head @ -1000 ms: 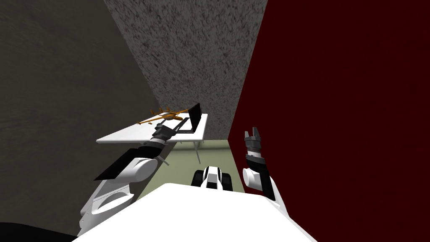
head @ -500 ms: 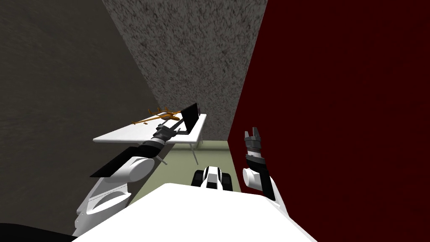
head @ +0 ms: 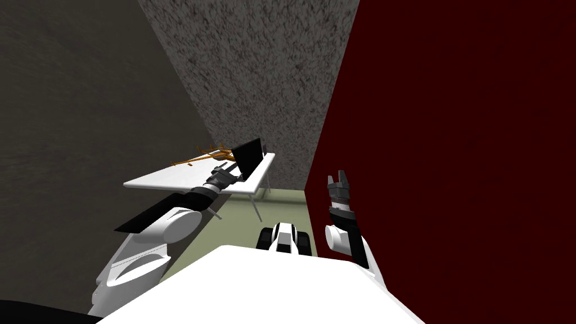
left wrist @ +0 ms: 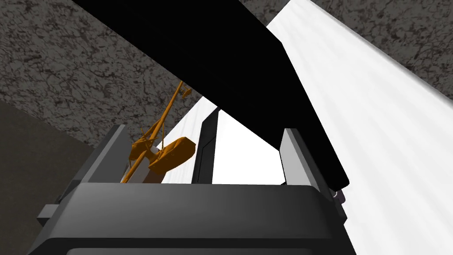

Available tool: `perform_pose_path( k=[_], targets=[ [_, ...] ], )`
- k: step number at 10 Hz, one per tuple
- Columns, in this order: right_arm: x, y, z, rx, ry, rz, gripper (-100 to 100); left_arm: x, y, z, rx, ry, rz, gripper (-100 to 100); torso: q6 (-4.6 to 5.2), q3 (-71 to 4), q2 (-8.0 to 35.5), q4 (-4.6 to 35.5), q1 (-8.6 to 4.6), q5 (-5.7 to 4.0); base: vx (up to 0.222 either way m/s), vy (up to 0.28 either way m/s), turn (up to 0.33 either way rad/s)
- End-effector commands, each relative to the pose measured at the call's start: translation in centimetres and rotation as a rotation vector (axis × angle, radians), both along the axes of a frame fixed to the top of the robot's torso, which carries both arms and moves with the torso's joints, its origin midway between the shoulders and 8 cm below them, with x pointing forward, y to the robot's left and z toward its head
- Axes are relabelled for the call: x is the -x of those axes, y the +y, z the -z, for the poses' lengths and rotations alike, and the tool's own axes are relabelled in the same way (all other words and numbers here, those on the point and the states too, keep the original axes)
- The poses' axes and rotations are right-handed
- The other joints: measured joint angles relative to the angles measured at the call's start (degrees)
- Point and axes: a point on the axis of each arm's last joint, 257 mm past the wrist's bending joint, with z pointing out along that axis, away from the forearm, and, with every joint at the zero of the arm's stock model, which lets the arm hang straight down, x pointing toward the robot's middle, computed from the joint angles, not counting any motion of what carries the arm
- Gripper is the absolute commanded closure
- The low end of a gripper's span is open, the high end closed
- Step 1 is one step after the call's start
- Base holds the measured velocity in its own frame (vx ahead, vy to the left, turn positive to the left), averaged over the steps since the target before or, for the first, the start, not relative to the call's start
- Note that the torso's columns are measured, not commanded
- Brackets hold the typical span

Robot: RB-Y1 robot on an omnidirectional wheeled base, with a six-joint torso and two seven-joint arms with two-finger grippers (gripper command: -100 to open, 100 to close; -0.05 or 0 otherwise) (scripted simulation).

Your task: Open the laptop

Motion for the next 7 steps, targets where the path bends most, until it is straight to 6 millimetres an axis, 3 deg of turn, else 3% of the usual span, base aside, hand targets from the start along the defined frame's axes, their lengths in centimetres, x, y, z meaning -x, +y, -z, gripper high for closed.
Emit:
perform_pose_path(
  k=[1, 4, 5, 7],
  targets=[
    [0.0, 0.0, 0.0, 0.0, 0.0, 0.0, 0, 0.01, -0.3, 0.24, 0.014, 0.033, 0.03, -100, 0.01, 0.02, 0.03, 0.01, 0.09, 0.03, 0.039, -0.089, 0.073],
    [0.0, -0.01, 0.01, 0.0, 0.0, 0.0, 0, 0.22, -0.28, -0.15, 0.009, 0.025, 0.024, -100, 0.0, -0.19, -0.33, -0.08, 0.08, 0.03, 0.074, -0.023, 0.012],
    [0.0, -0.01, 0.0, 0.0, 0.0, 0.0, 0, 0.25, -0.3, -0.17, 0.009, 0.026, 0.024, 100, 0.01, -0.14, -0.17, -0.07, 0.02, 0.01, 0.011, -0.001, -0.001],
    [0.0, -0.01, 0.0, 0.0, 0.0, 0.0, 0, 0.83, -0.94, -0.12, 0.128, 0.022, 0.04, 100, -0.1, 0.07, 0.1, 0.06, 0.02, -0.11, 0.033, 0.047, 0.064]
  ],
)
